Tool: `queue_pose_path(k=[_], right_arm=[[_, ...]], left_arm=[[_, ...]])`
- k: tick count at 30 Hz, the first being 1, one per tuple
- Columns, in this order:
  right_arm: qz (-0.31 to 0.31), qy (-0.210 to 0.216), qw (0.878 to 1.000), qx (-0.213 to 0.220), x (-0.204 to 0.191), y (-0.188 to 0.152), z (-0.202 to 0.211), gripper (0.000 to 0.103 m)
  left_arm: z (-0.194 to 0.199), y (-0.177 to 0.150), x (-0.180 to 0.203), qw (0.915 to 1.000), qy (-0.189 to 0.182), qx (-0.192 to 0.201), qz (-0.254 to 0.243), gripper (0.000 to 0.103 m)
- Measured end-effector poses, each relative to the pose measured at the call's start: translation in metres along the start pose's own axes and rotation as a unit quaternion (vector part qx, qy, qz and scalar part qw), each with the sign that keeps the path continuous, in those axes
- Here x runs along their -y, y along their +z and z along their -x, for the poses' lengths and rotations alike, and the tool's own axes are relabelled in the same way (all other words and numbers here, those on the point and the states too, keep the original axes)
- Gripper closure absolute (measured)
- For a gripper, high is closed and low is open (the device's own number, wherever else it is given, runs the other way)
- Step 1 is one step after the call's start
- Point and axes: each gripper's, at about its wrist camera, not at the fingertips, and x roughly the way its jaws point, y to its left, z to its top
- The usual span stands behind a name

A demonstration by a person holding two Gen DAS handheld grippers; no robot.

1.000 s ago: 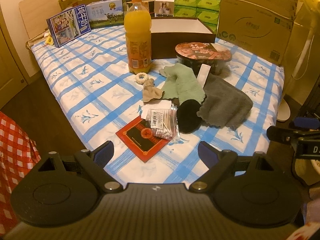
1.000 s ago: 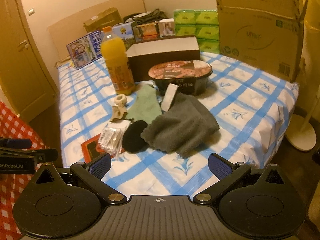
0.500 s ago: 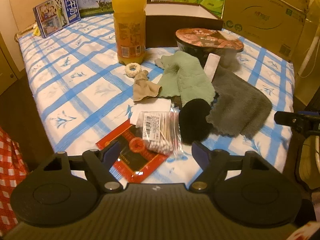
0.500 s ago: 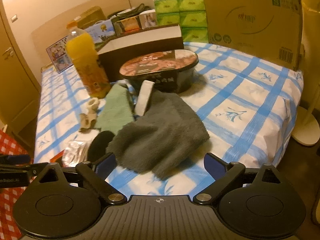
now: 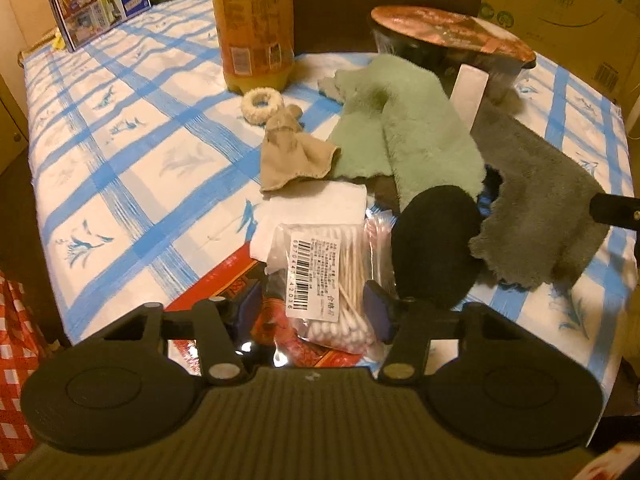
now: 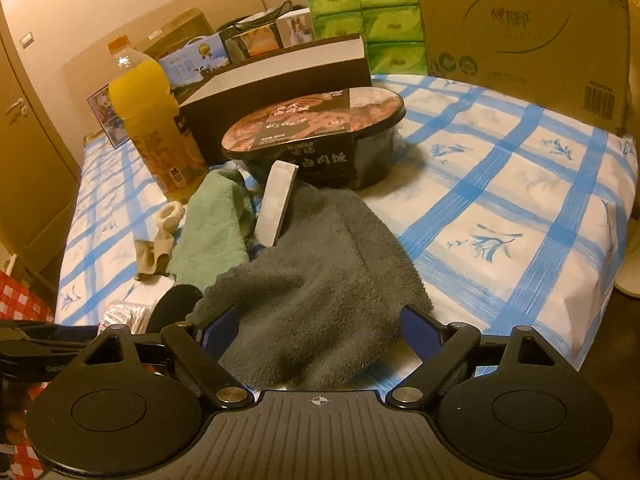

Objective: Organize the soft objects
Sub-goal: 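Grasp the clear cotton-swab bag with the left tool while the right tool grasps the white strip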

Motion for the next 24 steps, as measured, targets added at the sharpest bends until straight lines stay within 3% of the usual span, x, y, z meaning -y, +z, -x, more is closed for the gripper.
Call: queue_pose_path(k=[4,8,19,24], right_arm=[[-0.007,-0.003,1.000,0.007,0.006,0.006,-0.001,0.016],[-0.007,-0.007,1.000,0.012,0.009,0.012,-0.001,0.016],[-0.021,-0.018,0.999,0.024,0.011,0.026,0.003,0.017],[-0.031,-0.020,0.999,0.029,0.006,0.036,0.001,0.024]], left_arm=[[-0.007,0.003,0.000,0.9999,-0.010,-0.004,-0.004,0.069],[-0.008,0.008,0.002,0.9997,-0.016,-0.008,-0.016,0.076],[0.009,0.028,0.005,0.9984,-0.016,-0.002,-0.054,0.079],[0.019,0.046,0.003,0.9971,-0.014,0.018,-0.073,0.079]])
